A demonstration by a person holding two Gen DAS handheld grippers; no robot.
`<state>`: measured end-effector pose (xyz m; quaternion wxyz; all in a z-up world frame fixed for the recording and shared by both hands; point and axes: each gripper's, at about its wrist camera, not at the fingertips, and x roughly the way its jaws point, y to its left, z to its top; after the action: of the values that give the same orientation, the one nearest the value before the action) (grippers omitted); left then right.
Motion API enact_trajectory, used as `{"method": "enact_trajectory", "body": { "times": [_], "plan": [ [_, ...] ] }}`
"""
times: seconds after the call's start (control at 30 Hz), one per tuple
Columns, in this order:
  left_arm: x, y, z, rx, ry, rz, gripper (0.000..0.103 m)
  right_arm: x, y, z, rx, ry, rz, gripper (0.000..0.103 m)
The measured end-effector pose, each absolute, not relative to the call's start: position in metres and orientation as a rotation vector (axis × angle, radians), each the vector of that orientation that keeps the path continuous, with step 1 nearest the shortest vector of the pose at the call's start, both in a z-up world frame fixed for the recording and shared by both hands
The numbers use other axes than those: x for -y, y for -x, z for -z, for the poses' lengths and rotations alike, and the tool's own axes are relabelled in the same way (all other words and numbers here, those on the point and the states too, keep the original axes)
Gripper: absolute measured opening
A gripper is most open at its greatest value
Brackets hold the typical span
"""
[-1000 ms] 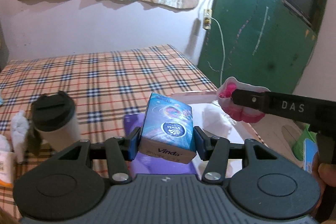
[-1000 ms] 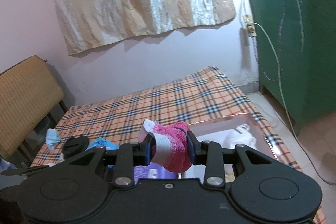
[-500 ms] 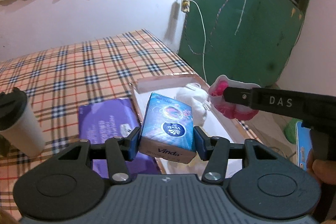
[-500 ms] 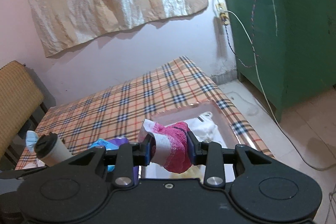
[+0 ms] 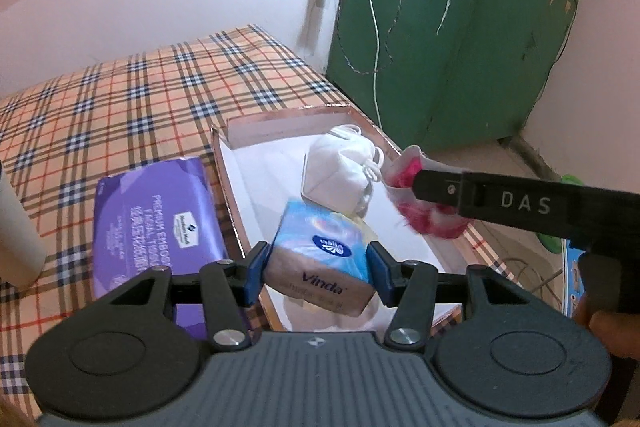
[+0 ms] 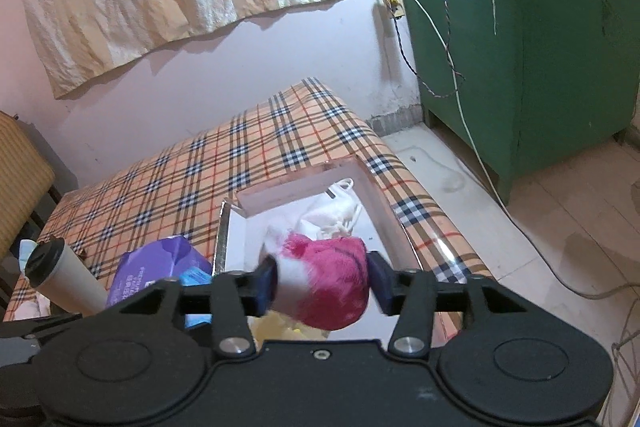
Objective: Organize soft objects
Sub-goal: 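Open the left tool to drop the tissue pack while right tool drops the pink cloth, then move both tools back toward the items on the bed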
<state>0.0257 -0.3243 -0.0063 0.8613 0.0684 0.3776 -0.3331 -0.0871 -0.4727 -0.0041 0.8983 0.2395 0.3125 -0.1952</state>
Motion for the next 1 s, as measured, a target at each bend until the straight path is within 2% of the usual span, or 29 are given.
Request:
{"method": "enact_trajectory", "body": {
  "times": [0.03,0.13,0.2,0.5,1.0],
  "plan": [
    [0.325,-0.026,0.007,-0.797,-0.143,0.701,0.053,0.473,0.088,0.004,-0.651,-0.495,0.401,0.075],
    [0.324,-0.025,0.007,-0.798,-0.133,0.712,0.055,0.472,0.089,0.003,-0.65,-0.482,0.418,0.077],
    [0.323,-0.024,0.006,-0.793,-0.129,0.719,0.063,0.472,0.091,0.001,-0.653,-0.476,0.425,0.077],
    [0.31,-0.021,-0.009,-0.745,-0.12,0.693,0.074,0.46,0.095,-0.016,-0.619,-0.445,0.417,0.08],
    [0.249,-0.025,-0.035,-0.714,-0.092,0.506,0.083,0.406,0.078,-0.041,-0.596,-0.374,0.316,0.082]
  ]
}}
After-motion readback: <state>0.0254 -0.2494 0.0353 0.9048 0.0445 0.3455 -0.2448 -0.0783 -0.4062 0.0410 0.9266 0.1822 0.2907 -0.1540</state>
